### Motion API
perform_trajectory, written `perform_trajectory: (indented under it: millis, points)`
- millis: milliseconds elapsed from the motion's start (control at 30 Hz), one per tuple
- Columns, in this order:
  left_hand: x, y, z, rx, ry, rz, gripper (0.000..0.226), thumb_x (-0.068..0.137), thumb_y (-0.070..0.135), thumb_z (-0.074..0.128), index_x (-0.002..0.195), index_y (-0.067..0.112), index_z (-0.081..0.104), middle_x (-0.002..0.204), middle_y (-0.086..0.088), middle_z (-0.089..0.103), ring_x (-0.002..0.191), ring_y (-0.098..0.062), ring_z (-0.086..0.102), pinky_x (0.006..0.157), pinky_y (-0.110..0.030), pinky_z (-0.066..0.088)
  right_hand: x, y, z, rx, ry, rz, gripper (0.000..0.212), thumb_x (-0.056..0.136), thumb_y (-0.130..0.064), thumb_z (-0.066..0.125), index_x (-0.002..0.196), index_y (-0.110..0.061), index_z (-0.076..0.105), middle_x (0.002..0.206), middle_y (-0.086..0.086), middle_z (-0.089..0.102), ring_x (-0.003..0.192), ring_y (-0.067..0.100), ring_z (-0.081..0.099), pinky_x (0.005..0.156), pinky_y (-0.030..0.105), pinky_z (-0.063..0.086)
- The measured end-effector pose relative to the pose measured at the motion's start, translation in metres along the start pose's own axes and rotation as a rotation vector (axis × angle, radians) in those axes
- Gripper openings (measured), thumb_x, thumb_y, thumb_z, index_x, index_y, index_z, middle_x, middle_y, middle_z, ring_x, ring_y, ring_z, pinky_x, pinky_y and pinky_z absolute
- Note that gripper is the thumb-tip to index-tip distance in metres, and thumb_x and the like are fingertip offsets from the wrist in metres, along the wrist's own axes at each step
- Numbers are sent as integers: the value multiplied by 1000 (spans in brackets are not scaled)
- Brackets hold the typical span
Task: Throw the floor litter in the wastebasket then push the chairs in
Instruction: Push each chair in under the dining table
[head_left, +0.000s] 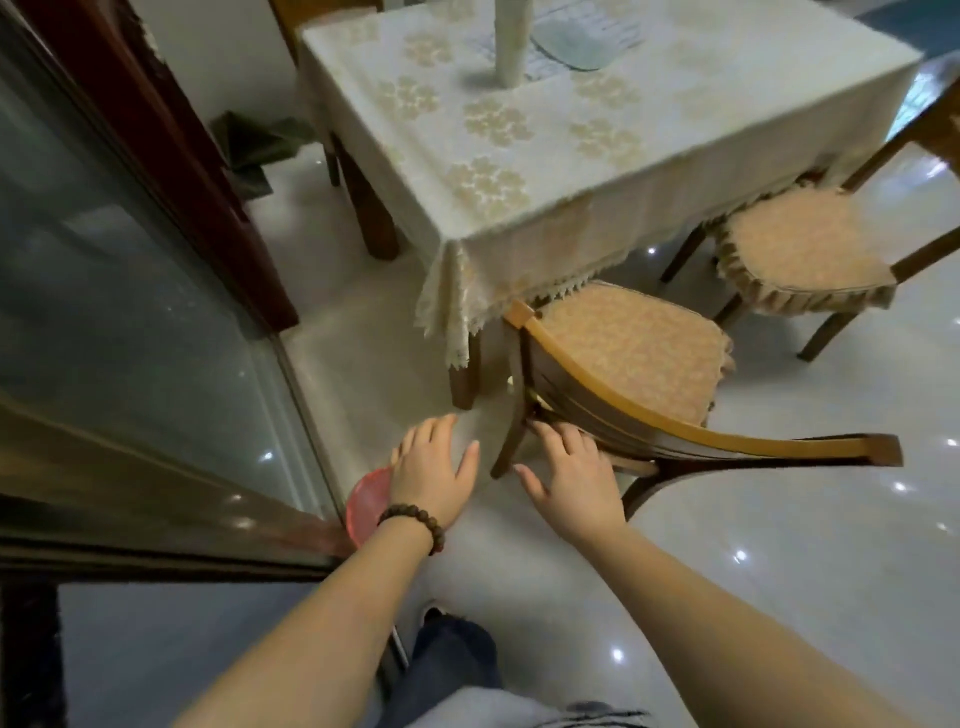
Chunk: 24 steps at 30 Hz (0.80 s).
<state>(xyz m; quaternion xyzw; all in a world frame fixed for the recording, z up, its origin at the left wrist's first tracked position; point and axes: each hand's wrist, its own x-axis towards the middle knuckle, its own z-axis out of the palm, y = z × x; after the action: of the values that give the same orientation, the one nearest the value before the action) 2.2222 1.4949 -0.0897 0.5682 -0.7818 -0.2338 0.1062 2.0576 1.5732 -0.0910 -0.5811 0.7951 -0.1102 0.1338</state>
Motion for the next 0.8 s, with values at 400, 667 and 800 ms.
perform_trajectory:
  millis: [400, 667, 800]
  points:
    - [-80, 145, 59, 16, 76, 124, 51, 86, 47, 40, 125, 17, 53, 123, -4, 57, 116, -26, 49, 97, -42, 37, -121, 156, -72, 69, 128, 98, 56, 89, -50, 48, 135, -18, 44, 132, 4, 51, 118, 25, 47, 97, 39, 41]
    - [-115, 211, 61, -63, 182, 260, 39, 89, 39, 46, 117, 16, 59, 112, -2, 63, 107, -23, 55, 92, -39, 41, -154, 217, -127, 179, 285, 120, 42, 89, -36, 56, 122, -11, 53, 115, 8, 59, 106, 28, 53, 86, 41, 46]
    - [-94, 227, 34, -22, 231, 395, 49, 86, 49, 39, 115, 15, 59, 112, -2, 62, 109, -21, 53, 96, -38, 40, -136, 210, -154, 161, 420, 49, 46, 87, -36, 60, 124, -10, 53, 119, 12, 57, 111, 31, 50, 91, 44, 45]
